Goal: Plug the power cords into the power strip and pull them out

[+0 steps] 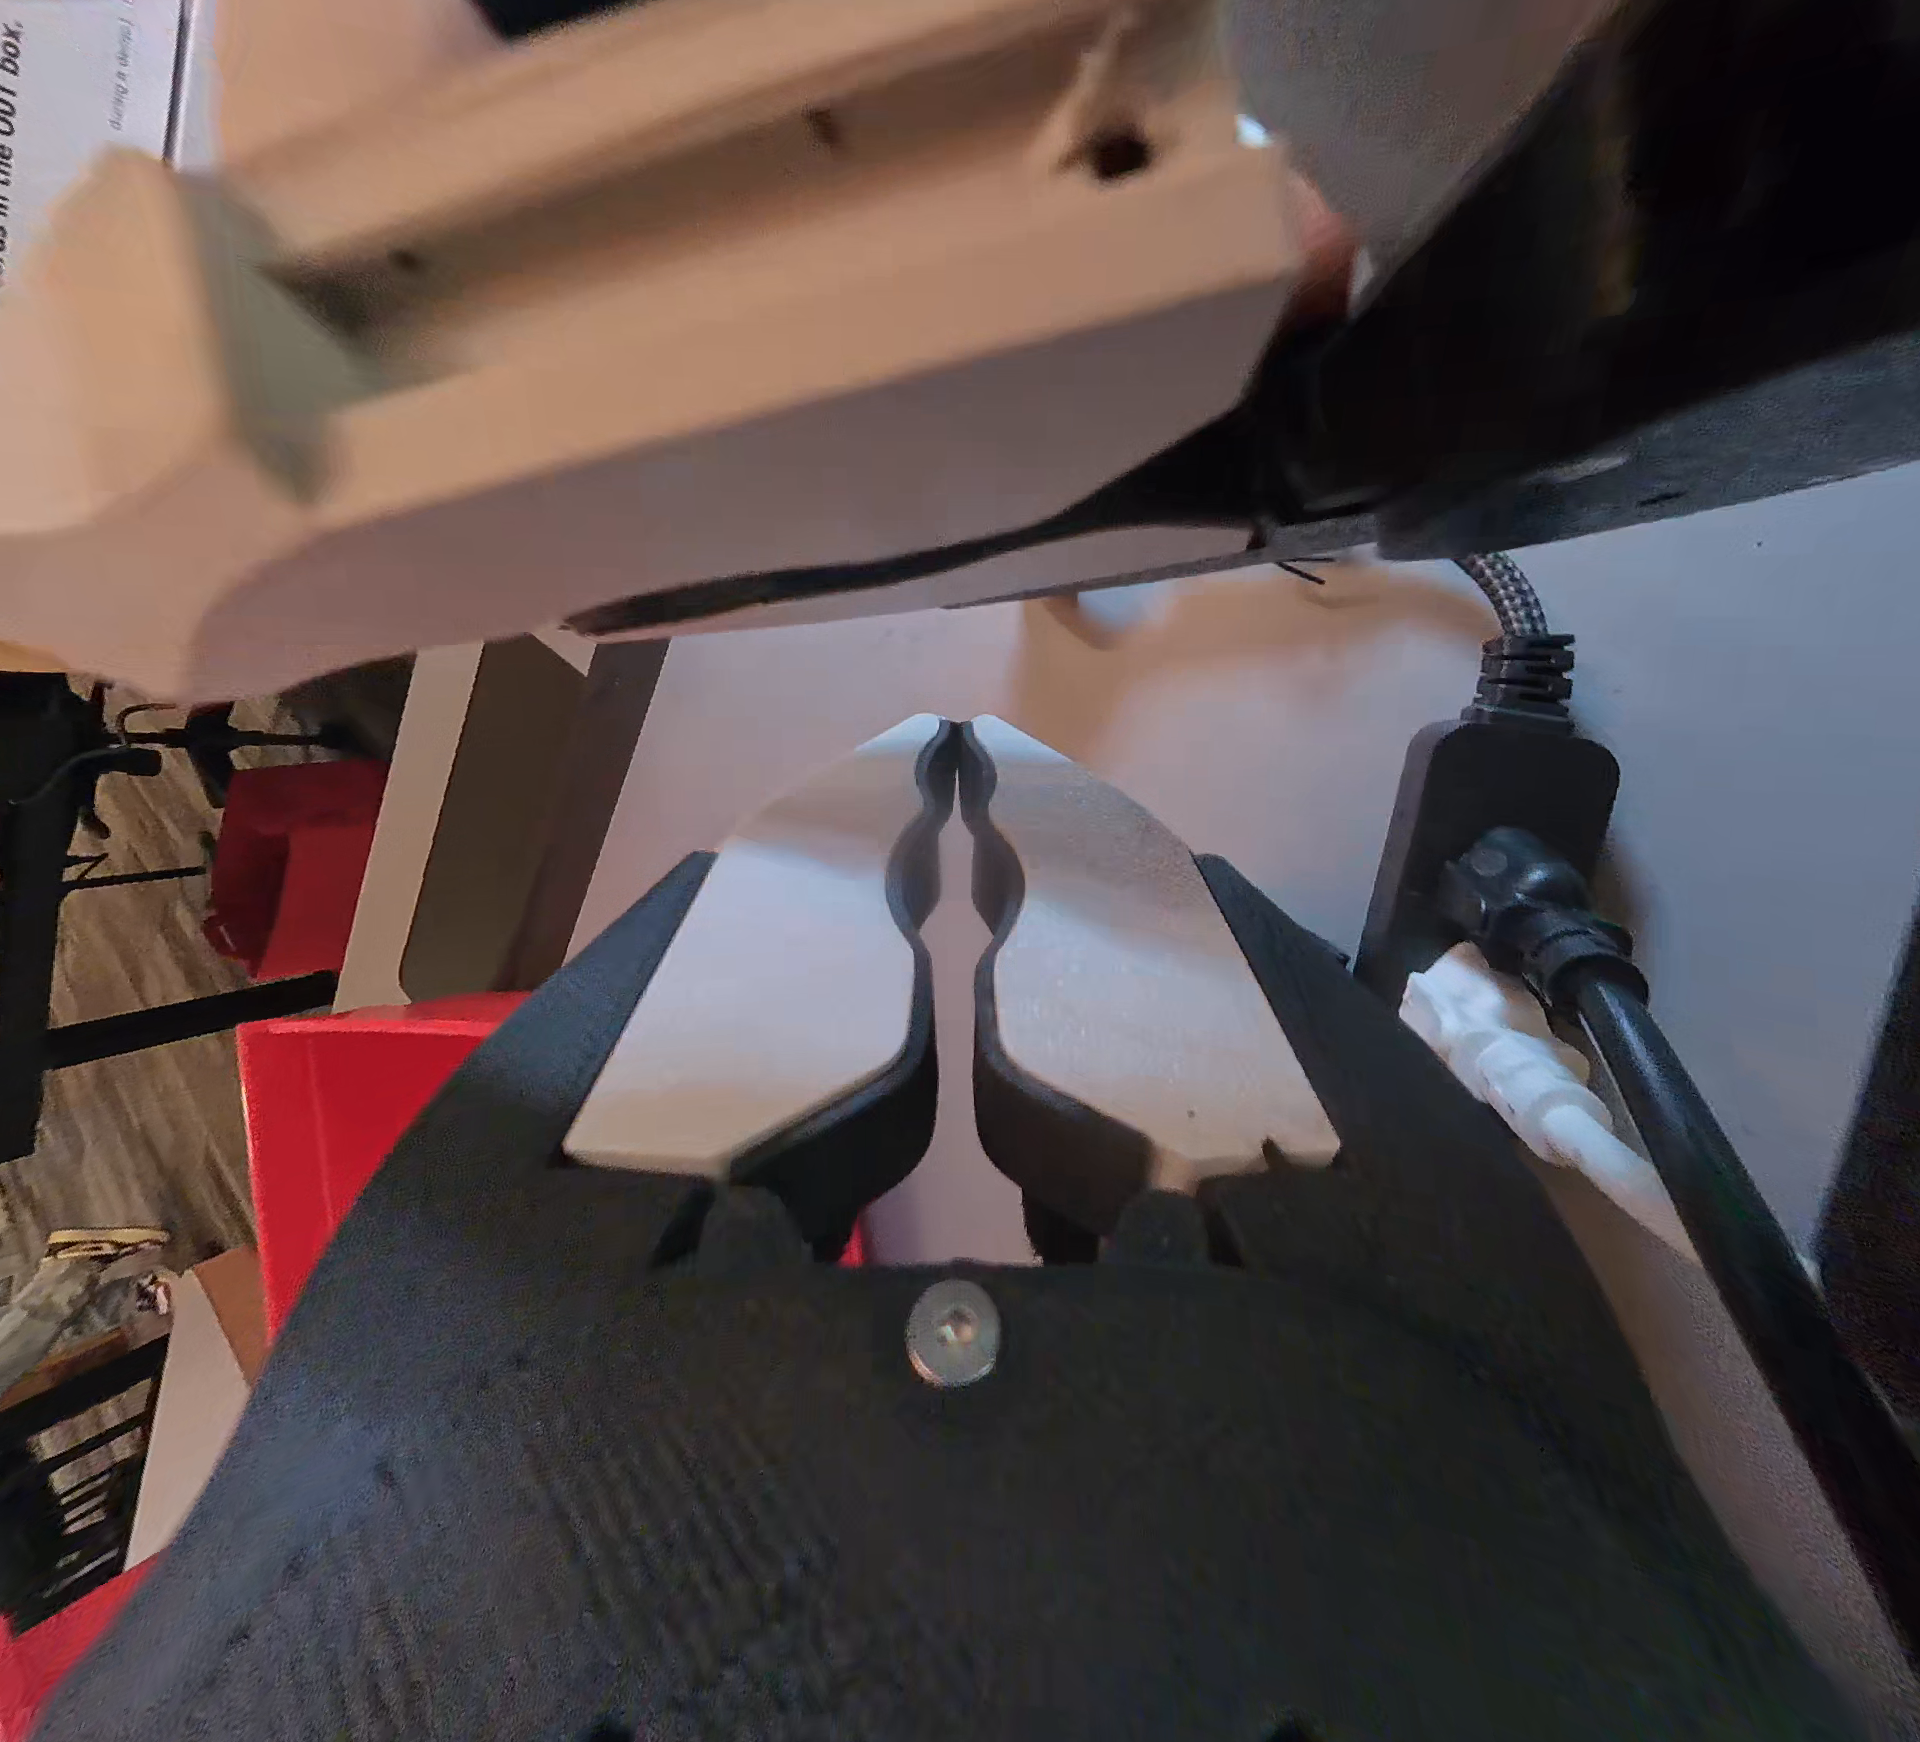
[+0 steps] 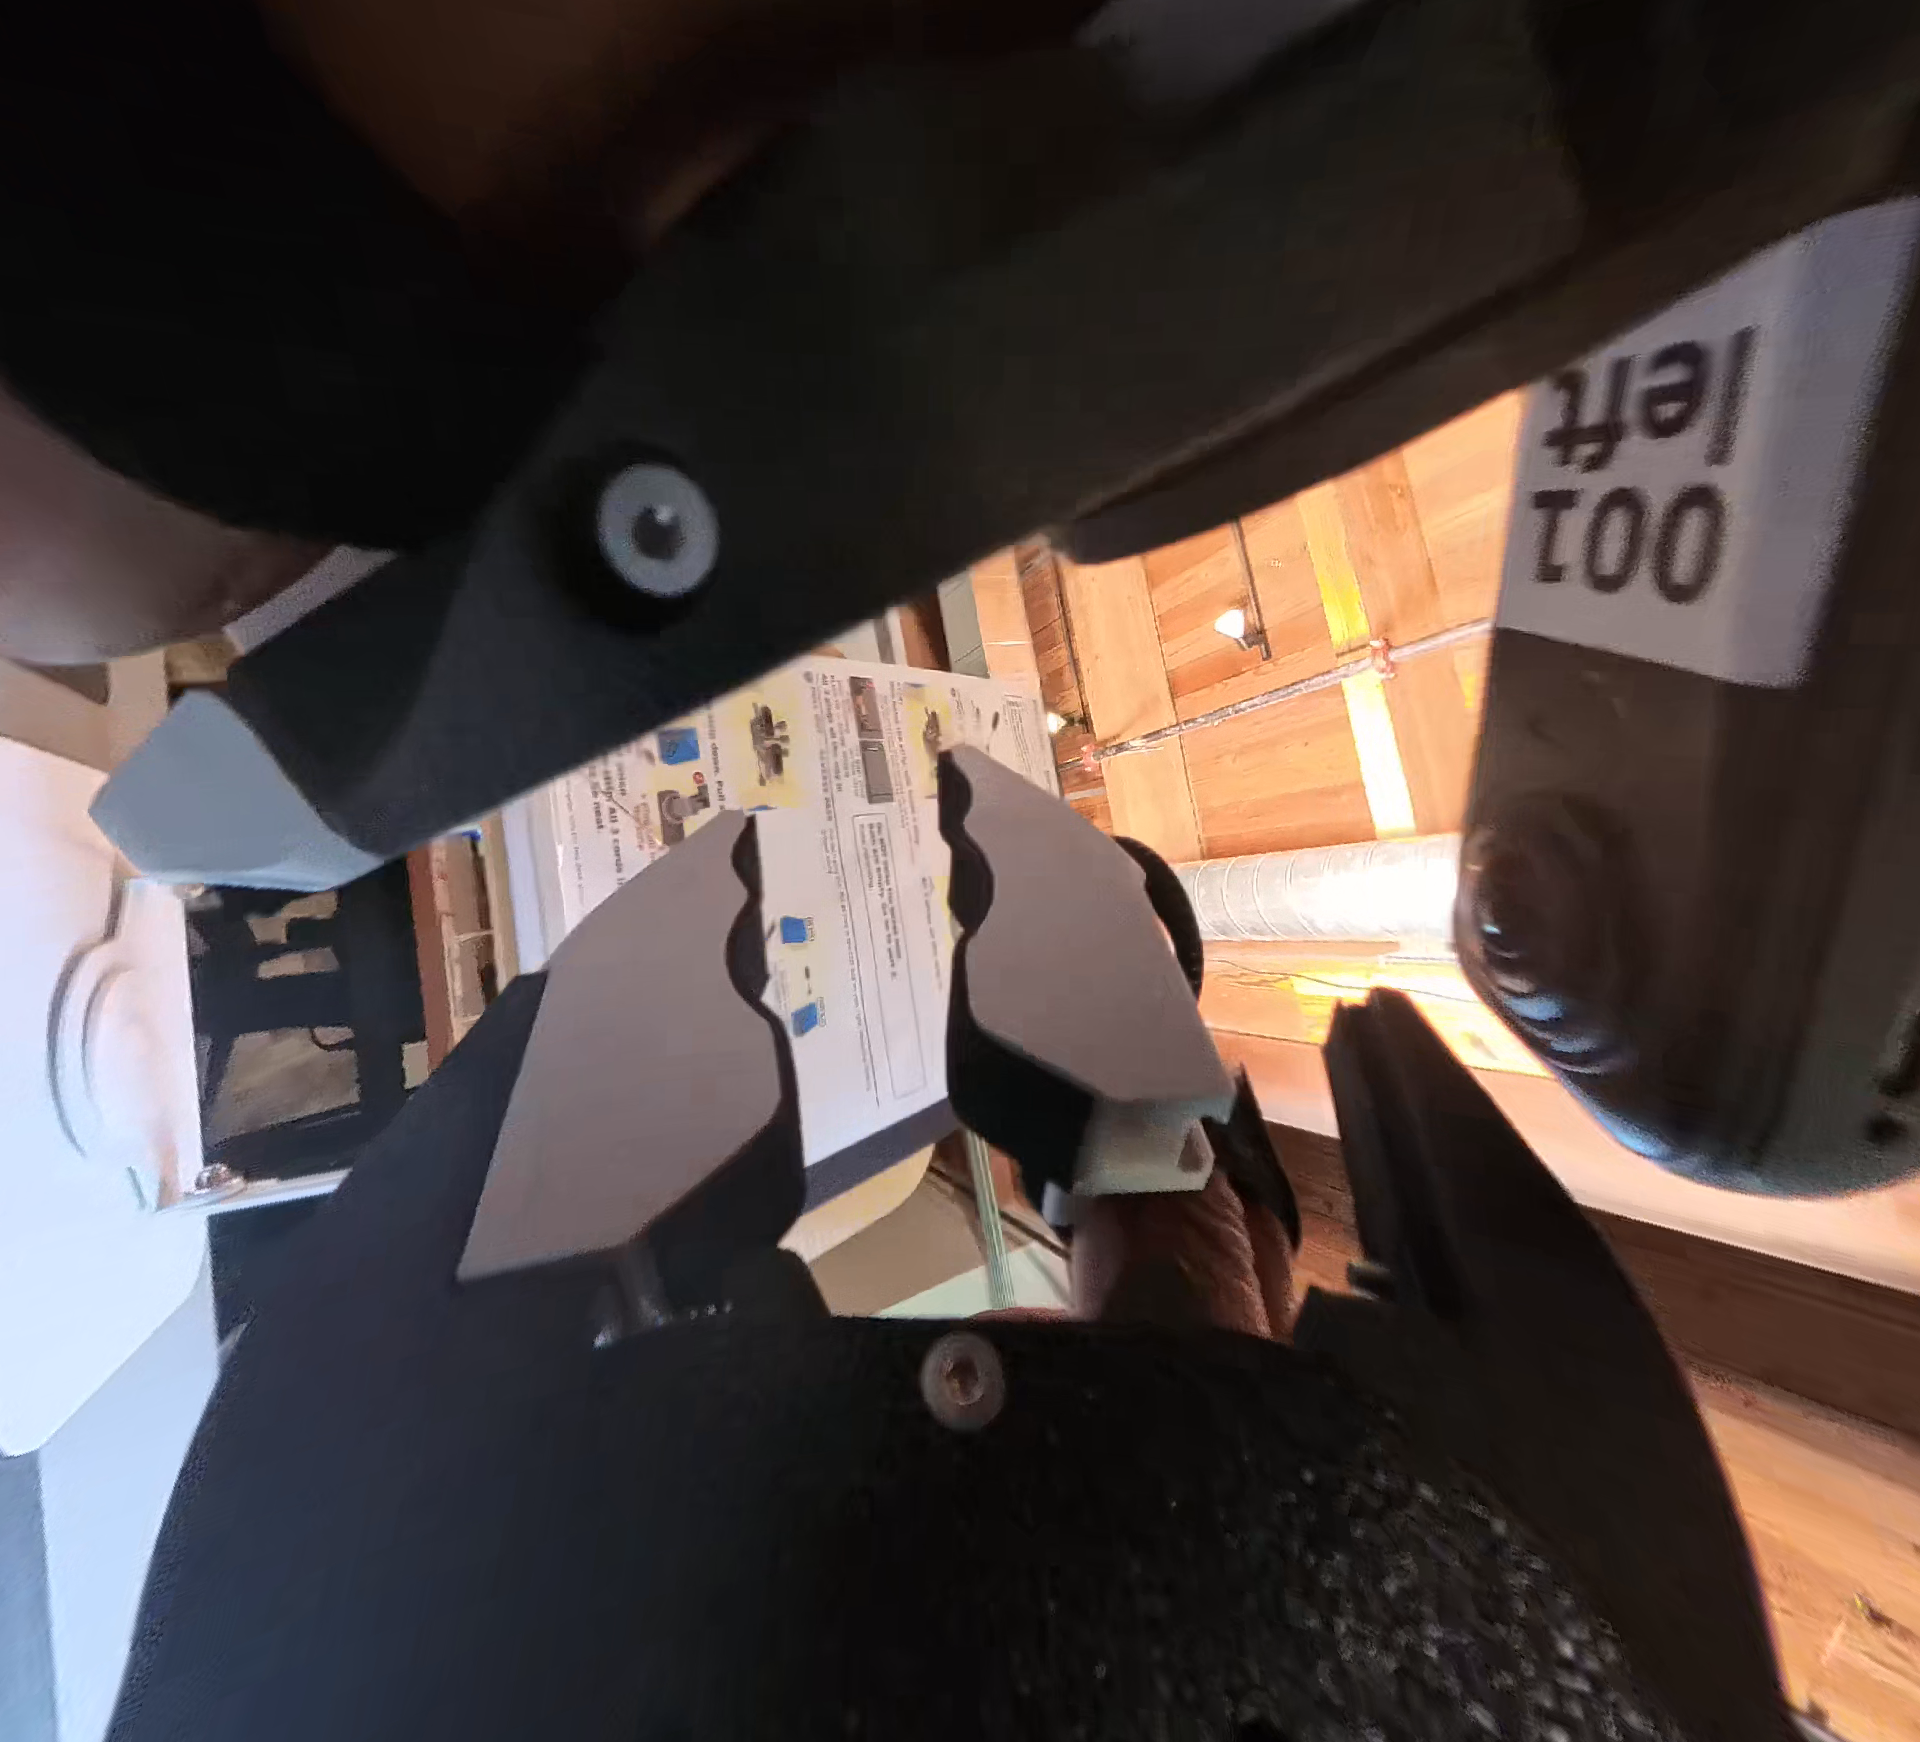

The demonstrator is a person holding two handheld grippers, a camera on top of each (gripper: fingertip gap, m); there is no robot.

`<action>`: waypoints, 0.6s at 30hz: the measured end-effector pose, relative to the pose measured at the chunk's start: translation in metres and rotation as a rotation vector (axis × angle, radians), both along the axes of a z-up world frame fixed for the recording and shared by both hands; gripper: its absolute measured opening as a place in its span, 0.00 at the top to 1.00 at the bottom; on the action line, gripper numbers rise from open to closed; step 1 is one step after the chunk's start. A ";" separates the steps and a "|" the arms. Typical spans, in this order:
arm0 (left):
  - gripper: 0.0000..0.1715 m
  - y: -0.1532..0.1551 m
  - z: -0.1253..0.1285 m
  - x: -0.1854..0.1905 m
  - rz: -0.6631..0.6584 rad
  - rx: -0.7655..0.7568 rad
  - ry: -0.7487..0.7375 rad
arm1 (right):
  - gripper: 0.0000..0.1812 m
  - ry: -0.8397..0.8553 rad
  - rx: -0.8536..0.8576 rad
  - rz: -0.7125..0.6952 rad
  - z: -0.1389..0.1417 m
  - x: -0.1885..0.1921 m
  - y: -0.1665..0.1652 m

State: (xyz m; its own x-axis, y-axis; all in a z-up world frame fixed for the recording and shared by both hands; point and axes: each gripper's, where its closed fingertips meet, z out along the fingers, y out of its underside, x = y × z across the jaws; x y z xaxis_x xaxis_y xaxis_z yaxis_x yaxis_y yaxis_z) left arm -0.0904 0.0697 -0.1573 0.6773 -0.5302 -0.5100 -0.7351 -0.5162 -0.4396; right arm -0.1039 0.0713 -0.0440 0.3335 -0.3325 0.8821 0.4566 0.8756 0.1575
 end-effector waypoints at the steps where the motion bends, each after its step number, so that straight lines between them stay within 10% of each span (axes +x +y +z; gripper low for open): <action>1: 1.00 0.002 -0.001 0.000 -0.001 0.006 -0.013 | 0.41 -0.017 -0.007 -0.007 -0.003 -0.003 0.004; 10: 1.00 0.003 -0.005 -0.004 -0.001 0.007 -0.029 | 0.35 -0.144 0.037 -0.006 -0.024 -0.007 0.006; 18: 1.00 0.000 -0.001 0.004 -0.014 0.023 -0.010 | 0.62 -0.171 0.093 0.003 -0.016 -0.003 -0.004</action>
